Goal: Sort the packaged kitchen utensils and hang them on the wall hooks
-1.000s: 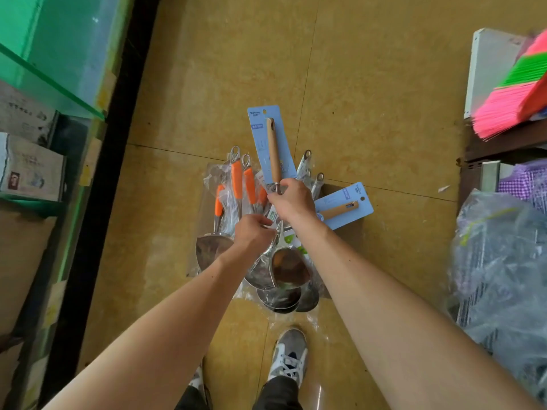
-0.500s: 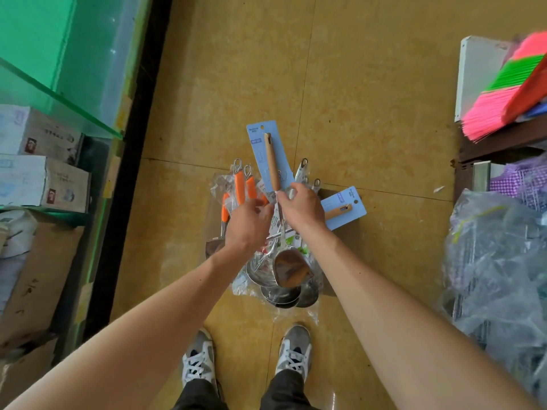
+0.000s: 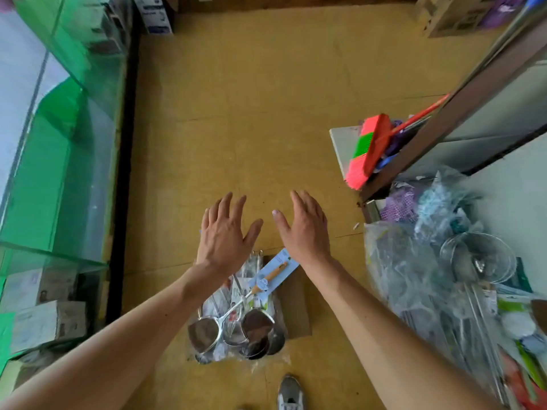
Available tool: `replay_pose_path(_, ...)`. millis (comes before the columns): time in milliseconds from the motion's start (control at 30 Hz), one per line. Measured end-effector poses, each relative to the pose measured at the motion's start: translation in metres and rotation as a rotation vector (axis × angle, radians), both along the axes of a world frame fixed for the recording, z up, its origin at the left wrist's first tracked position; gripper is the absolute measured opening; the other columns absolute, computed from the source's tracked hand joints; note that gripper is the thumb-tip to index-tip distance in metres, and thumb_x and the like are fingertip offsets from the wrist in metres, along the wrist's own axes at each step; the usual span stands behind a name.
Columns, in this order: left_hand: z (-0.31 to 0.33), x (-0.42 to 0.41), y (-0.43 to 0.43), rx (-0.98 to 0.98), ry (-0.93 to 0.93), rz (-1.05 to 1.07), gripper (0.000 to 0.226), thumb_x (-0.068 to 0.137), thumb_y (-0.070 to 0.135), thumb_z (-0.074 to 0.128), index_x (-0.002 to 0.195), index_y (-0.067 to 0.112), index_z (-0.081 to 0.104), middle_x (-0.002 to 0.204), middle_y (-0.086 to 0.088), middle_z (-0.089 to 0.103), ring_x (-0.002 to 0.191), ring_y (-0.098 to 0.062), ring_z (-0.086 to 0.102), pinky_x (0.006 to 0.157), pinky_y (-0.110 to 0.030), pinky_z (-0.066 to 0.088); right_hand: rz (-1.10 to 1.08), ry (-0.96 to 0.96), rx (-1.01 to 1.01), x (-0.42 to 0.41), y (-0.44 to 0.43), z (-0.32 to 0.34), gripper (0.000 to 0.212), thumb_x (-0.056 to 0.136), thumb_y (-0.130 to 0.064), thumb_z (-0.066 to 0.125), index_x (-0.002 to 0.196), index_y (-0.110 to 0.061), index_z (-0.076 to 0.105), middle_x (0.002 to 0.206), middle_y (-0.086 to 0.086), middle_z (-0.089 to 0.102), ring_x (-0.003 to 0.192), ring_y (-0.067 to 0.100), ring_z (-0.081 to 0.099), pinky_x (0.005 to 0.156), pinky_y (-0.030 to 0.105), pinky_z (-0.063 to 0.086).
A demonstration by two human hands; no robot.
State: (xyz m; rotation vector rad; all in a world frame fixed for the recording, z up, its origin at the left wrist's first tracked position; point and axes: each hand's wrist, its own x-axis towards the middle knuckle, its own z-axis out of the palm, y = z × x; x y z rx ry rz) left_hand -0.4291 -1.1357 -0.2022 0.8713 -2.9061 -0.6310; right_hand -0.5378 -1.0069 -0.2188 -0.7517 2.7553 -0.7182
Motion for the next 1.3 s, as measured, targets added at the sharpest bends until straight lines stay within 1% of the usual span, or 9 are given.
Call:
replay_pose_path(100, 0.042, -0.022, 0.022, -0.052, 0.038, -0.125, 0.075, 0.092, 0.065, 0.024, 0.149, 0.018, 0.033, 0.155, -0.012, 0.031, 0.142, -0.031, 0.027, 0.117, -0.047, 0.024, -0.074, 0.078, -0.023, -0.012, 0.042, 0.041, 0.065, 0.098, -0.052, 0.044, 0.15, -0.012, 0.036, 0.155, 0.015, 0.036, 0.144, 0.029, 0.031, 0.116, 0.044, 0.028)
replay_pose_path(267, 0.123, -0.057, 0.094, -0.107, 0.11, -0.409, 0.071, 0.095, 0.063, 0.026, 0.147, 0.016, 0.037, 0.153, -0.014, 0.036, 0.139, -0.033, 0.033, 0.113, -0.05, 0.03, -0.256, 0.221, -0.018, -0.01, 0.138, 0.12, 0.067, 0.098, -0.055, 0.04, 0.151, -0.014, 0.034, 0.155, 0.013, 0.036, 0.143, 0.028, 0.033, 0.116, 0.045, 0.029)
replay_pose_path(533, 0.21, -0.079, 0.269, -0.057, 0.248, -0.771, 0.066, 0.095, 0.059, 0.033, 0.142, 0.014, 0.044, 0.145, -0.013, 0.045, 0.135, -0.034, 0.039, 0.111, -0.049, 0.034, -0.573, 0.349, 0.057, 0.038, 0.324, 0.208, 0.067, 0.098, -0.055, 0.039, 0.15, -0.013, 0.035, 0.155, 0.014, 0.037, 0.143, 0.031, 0.034, 0.116, 0.047, 0.032)
replay_pose_path(600, 0.222, -0.078, 0.319, -0.043, 0.267, -0.843, 0.069, 0.096, 0.062, 0.028, 0.142, 0.014, 0.044, 0.143, -0.013, 0.047, 0.134, -0.034, 0.039, 0.111, -0.05, 0.033, -0.647, 0.37, 0.075, 0.053, 0.371, 0.219, 0.067, 0.098, -0.056, 0.038, 0.149, -0.012, 0.037, 0.153, 0.015, 0.039, 0.142, 0.031, 0.036, 0.115, 0.046, 0.032)
replay_pose_path(800, 0.211, -0.042, 0.462, 0.026, 0.252, -1.007, 0.071, 0.096, 0.064, 0.02, 0.147, 0.017, 0.036, 0.149, -0.011, 0.041, 0.138, -0.032, 0.035, 0.114, -0.048, 0.031, -0.839, 0.393, 0.091, 0.114, 0.498, 0.219, 0.065, 0.098, -0.054, 0.042, 0.145, -0.009, 0.044, 0.148, 0.017, 0.046, 0.136, 0.034, 0.043, 0.111, 0.047, 0.039)
replay_pose_path(933, 0.195, 0.001, 0.542, 0.067, 0.18, -1.113, 0.075, 0.094, 0.065, 0.011, 0.15, 0.019, 0.03, 0.152, -0.009, 0.037, 0.142, -0.029, 0.031, 0.116, -0.045, 0.029, -0.936, 0.303, 0.082, 0.168, 0.567, 0.206, 0.072, 0.096, -0.061, 0.027, 0.15, -0.014, 0.035, 0.156, 0.012, 0.034, 0.145, 0.03, 0.031, 0.118, 0.045, 0.029)
replay_pose_path(1133, 0.186, 0.045, 0.649, 0.155, 0.114, -1.256, 0.068, 0.097, 0.057, 0.023, 0.145, 0.012, 0.04, 0.143, -0.009, 0.048, 0.134, -0.028, 0.042, 0.11, -0.044, 0.038, -1.066, 0.236, 0.033, 0.236, 0.667, 0.194, 0.075, 0.096, -0.066, 0.025, 0.152, -0.016, 0.031, 0.159, 0.007, 0.029, 0.148, 0.023, 0.023, 0.121, 0.039, 0.02)
replay_pose_path(1233, 0.182, 0.06, 0.703, 0.208, 0.056, -1.294, 0.051, 0.102, 0.04, 0.041, 0.143, 0.01, 0.043, 0.141, -0.01, 0.051, 0.131, -0.028, 0.045, 0.107, -0.042, 0.038, -1.137, 0.24, -0.015, 0.264, 0.717, 0.188, 0.075, 0.095, -0.068, 0.023, 0.147, -0.015, 0.038, 0.151, 0.006, 0.043, 0.142, 0.022, 0.036, 0.117, 0.041, 0.032)
replay_pose_path(1300, 0.18, 0.069, 0.739, 0.224, 0.019, -1.324, 0.048, 0.102, 0.036, 0.041, 0.143, 0.011, 0.043, 0.142, -0.009, 0.051, 0.13, -0.027, 0.046, 0.106, -0.041, 0.039, -1.212, 0.279, -0.054, 0.28, 0.752, 0.185, 0.064, 0.097, -0.061, 0.033, 0.139, -0.015, 0.046, 0.138, 0.003, 0.054, 0.13, 0.019, 0.048, 0.109, 0.039, 0.042)
